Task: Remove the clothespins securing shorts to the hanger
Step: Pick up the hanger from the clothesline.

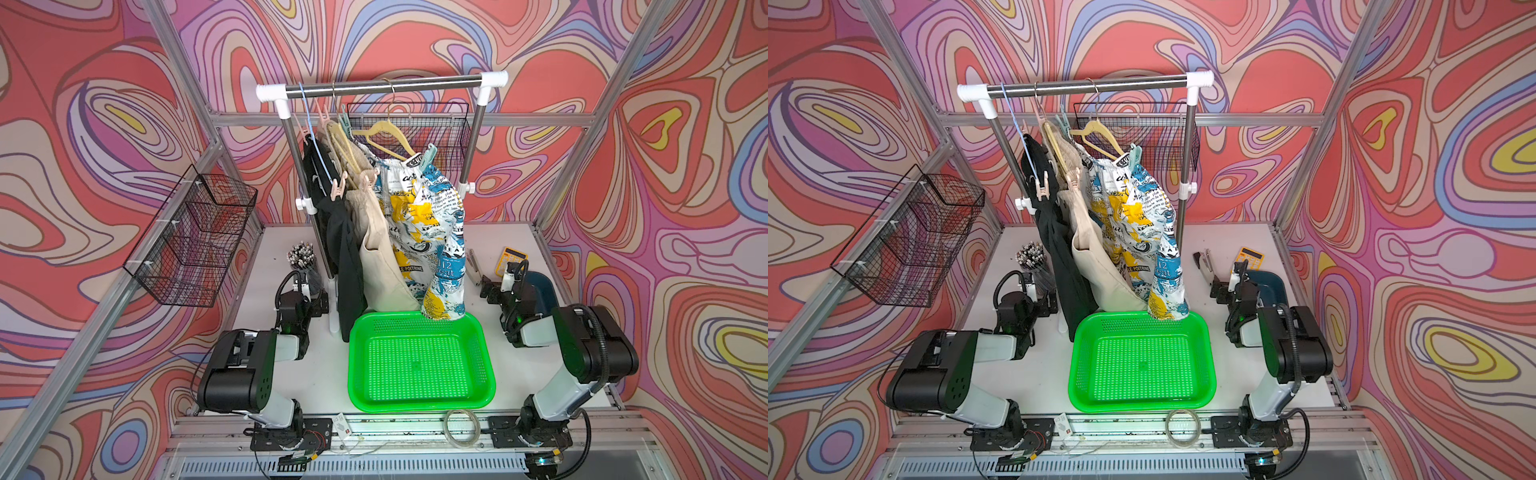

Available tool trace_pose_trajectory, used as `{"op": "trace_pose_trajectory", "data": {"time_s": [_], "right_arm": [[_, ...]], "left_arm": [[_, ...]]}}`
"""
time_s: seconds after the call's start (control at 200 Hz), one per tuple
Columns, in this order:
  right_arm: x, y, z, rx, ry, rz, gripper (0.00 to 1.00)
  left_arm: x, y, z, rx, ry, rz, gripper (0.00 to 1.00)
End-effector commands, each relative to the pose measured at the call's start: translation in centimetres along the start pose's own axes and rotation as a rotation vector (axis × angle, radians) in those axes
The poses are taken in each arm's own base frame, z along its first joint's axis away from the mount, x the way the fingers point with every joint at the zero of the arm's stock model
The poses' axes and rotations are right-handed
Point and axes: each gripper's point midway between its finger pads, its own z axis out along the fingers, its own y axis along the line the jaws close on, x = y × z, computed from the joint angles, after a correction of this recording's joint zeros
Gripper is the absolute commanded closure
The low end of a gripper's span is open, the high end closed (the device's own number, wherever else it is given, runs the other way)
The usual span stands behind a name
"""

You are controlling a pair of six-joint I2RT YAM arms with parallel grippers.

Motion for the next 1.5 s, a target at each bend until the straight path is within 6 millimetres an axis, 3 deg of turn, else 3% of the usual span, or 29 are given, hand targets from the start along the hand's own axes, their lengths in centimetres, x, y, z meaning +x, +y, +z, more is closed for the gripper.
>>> {"op": "trace_pose_trajectory", "data": {"time_s": [0.0,0.165,0.351,0.446,0.526,0.591,0.606,0.626,0.806,1.057,1.132,1.327,1.497], "right_arm": [[0.2,-0.3,0.3,0.012,0.005,0.003,0.02],[0.1,-0.3,0.3,0.013,0.005,0.005,0.02],[-2.8,-0.1,0.4,0.009,0.063,-0.005,0.02],[-4.1,-0.7,-0.2,0.046,0.051,0.019,0.02],[-5.5,-0.7,-0.9,0.044,0.023,0.076,0.02],[-6.5,0.1,-1.2,0.008,0.029,0.112,0.03],[-6.7,0.2,-1.3,0.001,0.033,0.121,0.03],[-7.0,0.5,-1.4,-0.008,0.038,0.127,0.03],[-8.5,2.5,-2.9,-0.043,0.059,0.141,0.03],[-8.5,2.3,-4.5,-0.015,0.111,0.143,0.03],[-8.4,2.4,-4.8,-0.019,0.121,0.149,0.03],[-7.3,1.7,-5.3,0.019,0.153,0.154,0.03],[-6.0,1.5,-5.3,0.033,0.178,0.162,0.02]], "left_arm": [[-0.8,0.0,0.3,0.003,-0.021,-0.012,0.00],[-1.2,0.1,0.2,-0.005,-0.013,-0.012,0.00],[-3.8,0.8,-1.2,-0.068,-0.003,-0.007,0.01],[-6.2,1.6,-2.6,-0.172,-0.071,-0.016,0.02],[-8.7,1.7,-4.2,-0.185,-0.148,-0.153,0.02],[-9.5,1.6,-5.1,-0.182,-0.144,-0.265,0.04],[-11.2,1.4,-5.4,-0.173,-0.177,-0.291,0.05],[-11.6,1.3,-5.7,-0.174,-0.176,-0.315,0.06],[-12.9,1.5,-10.5,-0.247,-0.121,-0.560,0.09],[-14.9,1.9,-21.2,-0.220,-0.072,-0.698,0.13],[-15.9,1.8,-23.5,-0.173,-0.045,-0.751,0.14],[-18.0,-1.2,-26.2,0.001,0.077,-0.824,0.17],[-22.4,-3.3,-27.5,0.124,0.044,-0.766,0.19]]}}
